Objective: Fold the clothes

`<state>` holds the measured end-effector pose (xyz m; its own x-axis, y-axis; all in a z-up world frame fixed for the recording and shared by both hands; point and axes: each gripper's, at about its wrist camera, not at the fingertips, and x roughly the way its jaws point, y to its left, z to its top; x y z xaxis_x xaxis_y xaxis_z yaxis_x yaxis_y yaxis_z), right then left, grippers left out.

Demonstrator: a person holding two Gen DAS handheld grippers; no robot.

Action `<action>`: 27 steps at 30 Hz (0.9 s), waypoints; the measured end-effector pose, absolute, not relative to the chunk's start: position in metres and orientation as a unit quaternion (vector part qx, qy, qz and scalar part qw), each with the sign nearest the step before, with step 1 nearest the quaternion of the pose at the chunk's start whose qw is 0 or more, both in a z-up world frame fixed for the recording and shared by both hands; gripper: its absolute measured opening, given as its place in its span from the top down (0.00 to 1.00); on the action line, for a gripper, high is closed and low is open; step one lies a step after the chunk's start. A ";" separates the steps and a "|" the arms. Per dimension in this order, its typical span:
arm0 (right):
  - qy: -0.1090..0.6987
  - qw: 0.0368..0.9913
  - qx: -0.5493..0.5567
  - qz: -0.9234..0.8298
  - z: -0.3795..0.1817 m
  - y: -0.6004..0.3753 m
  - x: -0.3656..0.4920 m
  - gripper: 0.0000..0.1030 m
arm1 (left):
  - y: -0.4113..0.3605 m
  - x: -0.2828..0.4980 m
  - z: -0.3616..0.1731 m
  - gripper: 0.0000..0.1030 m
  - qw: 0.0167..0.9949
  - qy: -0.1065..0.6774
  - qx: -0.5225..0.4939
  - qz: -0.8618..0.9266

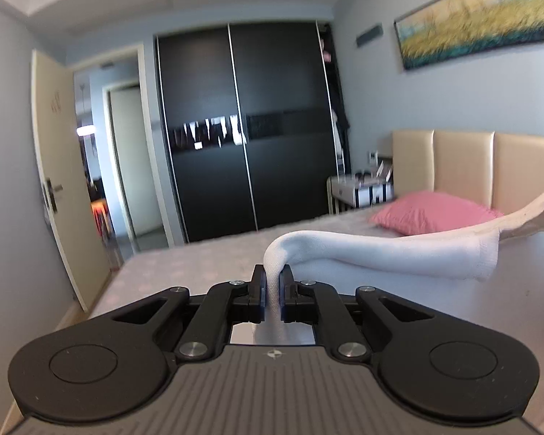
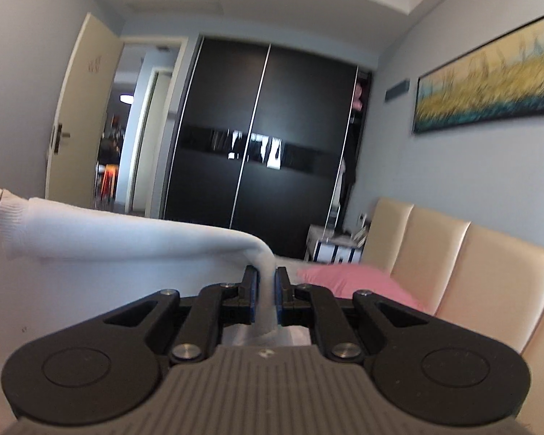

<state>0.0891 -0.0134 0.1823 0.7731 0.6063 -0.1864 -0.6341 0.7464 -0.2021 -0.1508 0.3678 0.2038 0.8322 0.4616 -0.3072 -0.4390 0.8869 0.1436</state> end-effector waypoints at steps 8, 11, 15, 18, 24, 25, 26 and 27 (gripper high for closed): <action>0.171 0.914 -0.184 0.319 0.076 0.096 0.211 0.89 | 0.461 -0.034 0.082 0.95 0.922 0.300 0.013 0.245; 0.205 0.904 -0.212 0.309 0.027 0.135 0.253 0.89 | 0.487 0.011 0.034 0.95 0.904 0.350 0.006 0.245; 0.254 0.888 -0.238 0.300 -0.035 0.188 0.307 0.89 | 0.515 0.052 -0.028 0.95 0.882 0.402 -0.003 0.246; 0.281 0.876 -0.259 0.296 -0.082 0.221 0.330 0.89 | 0.531 0.077 -0.064 0.95 0.869 0.428 -0.018 0.249; 0.328 0.855 -0.282 0.285 -0.154 0.260 0.373 0.89 | 0.547 0.121 -0.127 0.95 0.842 0.483 -0.004 0.241; 0.332 0.854 -0.286 0.280 -0.163 0.262 0.377 0.91 | 0.548 0.124 -0.137 0.95 0.837 0.491 0.003 0.240; 0.336 0.853 -0.288 0.276 -0.171 0.264 0.380 0.93 | 0.551 0.126 -0.145 0.95 0.834 0.497 -0.001 0.240; 0.342 0.852 -0.284 0.276 -0.175 0.264 0.384 0.93 | 0.554 0.127 -0.153 0.94 0.831 0.502 -0.006 0.241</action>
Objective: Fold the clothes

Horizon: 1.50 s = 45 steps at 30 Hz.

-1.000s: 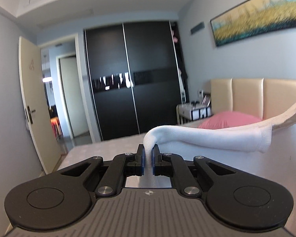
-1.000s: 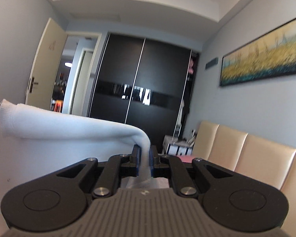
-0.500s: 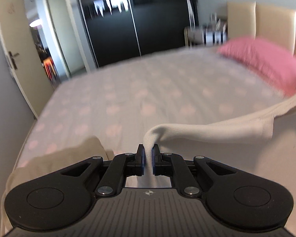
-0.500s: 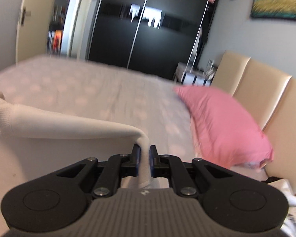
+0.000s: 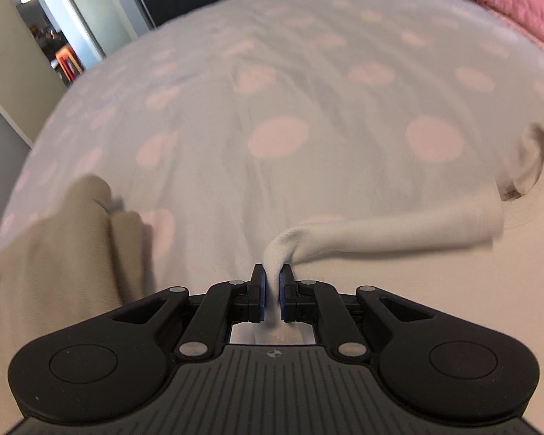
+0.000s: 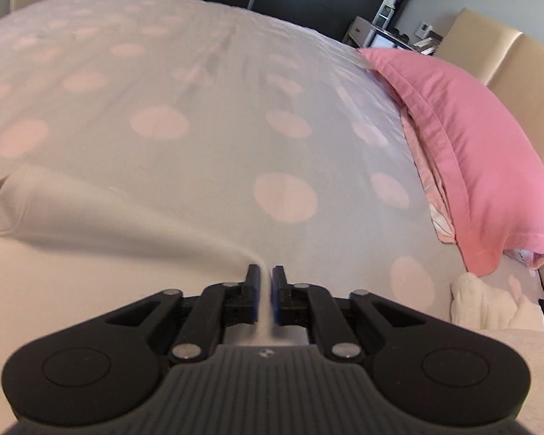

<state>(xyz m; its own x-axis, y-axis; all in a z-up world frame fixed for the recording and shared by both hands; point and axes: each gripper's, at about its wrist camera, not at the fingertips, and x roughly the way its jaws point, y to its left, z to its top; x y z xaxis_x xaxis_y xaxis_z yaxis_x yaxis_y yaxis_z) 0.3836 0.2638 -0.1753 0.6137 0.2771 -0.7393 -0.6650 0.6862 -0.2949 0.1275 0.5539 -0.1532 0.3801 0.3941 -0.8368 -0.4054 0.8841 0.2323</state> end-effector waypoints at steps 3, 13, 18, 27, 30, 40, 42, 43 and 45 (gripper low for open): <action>0.358 0.849 -0.274 0.277 -0.187 0.264 0.392 0.93 | 0.559 0.129 -0.170 0.92 0.829 0.502 -0.022 0.245; 0.357 0.851 -0.251 0.291 -0.170 0.250 0.389 0.74 | 0.564 0.093 -0.146 0.53 0.849 0.467 -0.063 0.241; 0.361 0.855 -0.215 0.304 -0.136 0.213 0.361 0.65 | 0.558 0.035 -0.103 0.52 0.857 0.444 -0.089 0.246; 0.427 0.832 -0.156 0.319 -0.100 0.112 0.269 0.58 | 0.529 -0.104 -0.071 0.51 0.834 0.455 -0.156 0.272; 0.438 0.823 -0.157 0.325 -0.096 0.091 0.234 0.56 | 0.518 -0.142 -0.071 0.49 0.825 0.452 -0.186 0.283; 0.459 0.817 -0.073 0.342 -0.093 0.038 0.144 0.47 | 0.487 -0.201 -0.130 0.43 0.763 0.504 -0.292 0.279; 0.462 0.819 -0.069 0.334 -0.099 0.034 0.135 0.47 | 0.490 -0.201 -0.144 0.45 0.742 0.524 -0.312 0.280; 0.464 0.820 -0.069 0.329 -0.103 0.032 0.130 0.47 | 0.492 -0.201 -0.147 0.50 0.738 0.520 -0.329 0.276; 0.467 0.819 -0.080 0.324 -0.109 0.031 0.125 0.47 | 0.497 -0.201 -0.151 0.68 0.730 0.512 -0.364 0.269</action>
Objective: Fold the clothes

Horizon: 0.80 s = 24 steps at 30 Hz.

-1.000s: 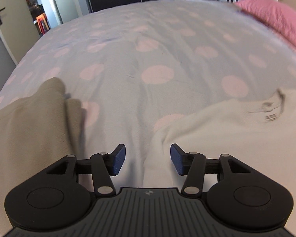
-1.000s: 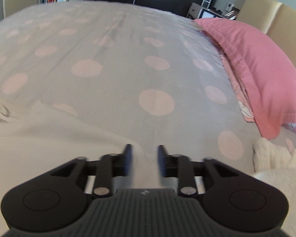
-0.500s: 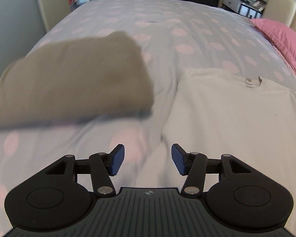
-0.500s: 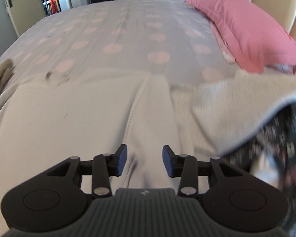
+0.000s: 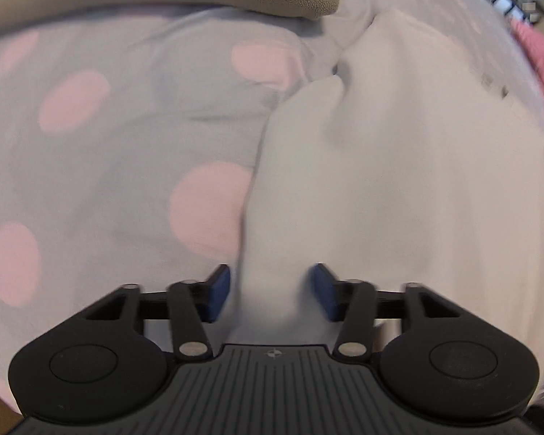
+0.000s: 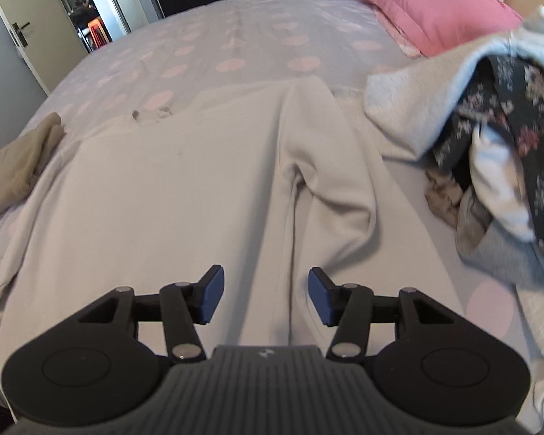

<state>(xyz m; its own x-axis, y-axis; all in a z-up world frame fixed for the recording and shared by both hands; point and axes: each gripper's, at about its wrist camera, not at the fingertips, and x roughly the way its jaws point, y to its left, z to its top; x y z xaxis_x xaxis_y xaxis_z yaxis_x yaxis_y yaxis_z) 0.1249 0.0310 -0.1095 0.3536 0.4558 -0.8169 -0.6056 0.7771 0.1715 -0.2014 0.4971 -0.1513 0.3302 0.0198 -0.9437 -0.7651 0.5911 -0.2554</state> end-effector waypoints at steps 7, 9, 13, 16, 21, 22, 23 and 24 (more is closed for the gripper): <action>0.442 0.838 -0.143 0.286 -0.117 0.024 0.119 0.47 | 0.494 -0.200 -0.113 0.97 0.775 0.441 -0.336 0.303; 0.443 0.841 -0.138 0.279 -0.117 0.021 0.122 0.47 | 0.492 -0.206 -0.093 0.97 0.792 0.402 -0.313 0.337; 0.441 0.843 -0.148 0.270 -0.122 0.024 0.124 0.47 | 0.495 -0.214 -0.061 0.97 0.815 0.331 -0.250 0.405; 0.437 0.845 -0.157 0.266 -0.124 0.026 0.125 0.47 | 0.496 -0.219 -0.045 0.97 0.818 0.286 -0.208 0.454; 0.437 0.846 -0.168 0.256 -0.132 0.024 0.130 0.47 | 0.516 -0.221 -0.048 0.97 0.806 0.259 -0.187 0.498; 0.438 0.845 -0.170 0.256 -0.134 0.024 0.131 0.47 | 0.521 -0.220 -0.054 0.97 0.803 0.269 -0.179 0.501; 0.438 0.845 -0.172 0.256 -0.136 0.023 0.132 0.47 | 0.526 -0.219 -0.062 0.95 0.799 0.283 -0.174 0.501; 0.435 0.845 -0.175 0.257 -0.136 0.022 0.132 0.47 | 0.530 -0.218 -0.068 0.95 0.792 0.299 -0.174 0.502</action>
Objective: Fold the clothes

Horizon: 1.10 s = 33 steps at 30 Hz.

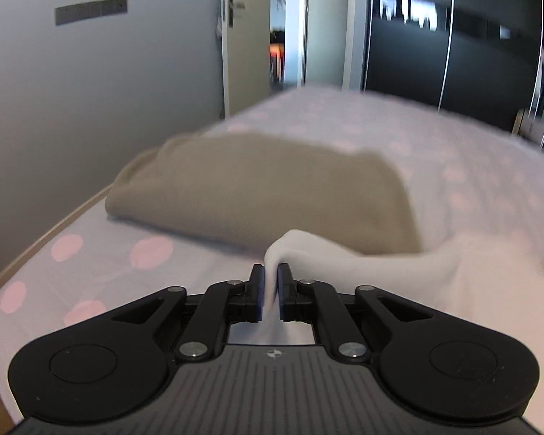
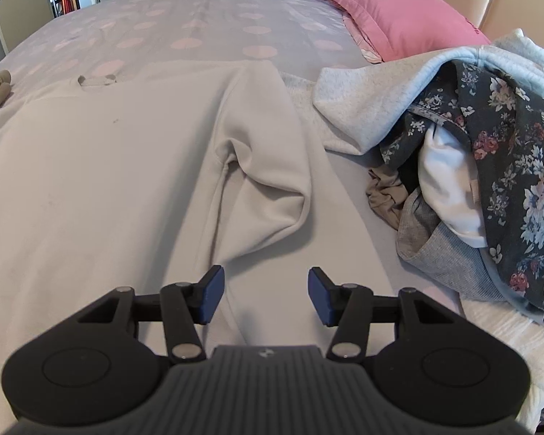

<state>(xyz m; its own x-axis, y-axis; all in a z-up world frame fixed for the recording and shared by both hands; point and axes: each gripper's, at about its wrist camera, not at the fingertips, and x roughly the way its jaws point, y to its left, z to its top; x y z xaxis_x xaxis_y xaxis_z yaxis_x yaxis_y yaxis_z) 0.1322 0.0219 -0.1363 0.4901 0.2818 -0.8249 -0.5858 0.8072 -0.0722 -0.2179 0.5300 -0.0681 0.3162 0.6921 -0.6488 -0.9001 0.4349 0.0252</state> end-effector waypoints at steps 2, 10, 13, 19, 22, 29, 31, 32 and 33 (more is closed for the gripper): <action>0.427 0.850 -0.174 0.256 -0.135 0.017 0.134 0.47 | 0.535 -0.216 -0.078 0.85 0.779 0.323 -0.186 0.503; 0.420 0.869 -0.141 0.218 -0.122 -0.024 0.160 0.47 | 0.526 -0.217 -0.073 0.71 0.787 0.323 -0.212 0.480; 0.440 0.867 -0.130 0.193 -0.133 -0.040 0.175 0.47 | 0.518 -0.215 -0.073 0.70 0.789 0.331 -0.225 0.466; 0.500 0.847 -0.111 0.143 -0.169 -0.065 0.195 0.43 | 0.506 -0.209 -0.073 0.61 0.797 0.350 -0.224 0.438; 0.531 0.833 -0.082 0.134 -0.184 -0.075 0.199 0.46 | 0.503 -0.207 -0.073 0.60 0.797 0.356 -0.221 0.434; 0.510 0.836 -0.122 0.161 -0.177 -0.062 0.187 0.95 | 0.505 -0.210 -0.076 0.60 0.790 0.357 -0.249 0.433; 0.495 0.843 -0.136 0.159 -0.166 -0.058 0.183 0.95 | 0.504 -0.211 -0.077 0.60 0.789 0.359 -0.250 0.432; 0.487 0.847 -0.142 0.158 -0.159 -0.056 0.181 0.95 | 0.504 -0.211 -0.077 0.60 0.788 0.360 -0.250 0.432; 0.479 0.851 -0.147 0.159 -0.151 -0.055 0.180 0.95 | 0.504 -0.211 -0.077 0.60 0.788 0.360 -0.250 0.432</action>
<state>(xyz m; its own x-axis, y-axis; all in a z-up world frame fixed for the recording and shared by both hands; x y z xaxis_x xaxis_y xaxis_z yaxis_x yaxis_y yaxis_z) 0.1799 -0.0549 -0.1510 0.4907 0.1287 -0.8618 -0.4108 0.9064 -0.0986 -0.2112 0.5038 -0.0766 0.3682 0.5010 -0.7832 -0.8611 0.5014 -0.0841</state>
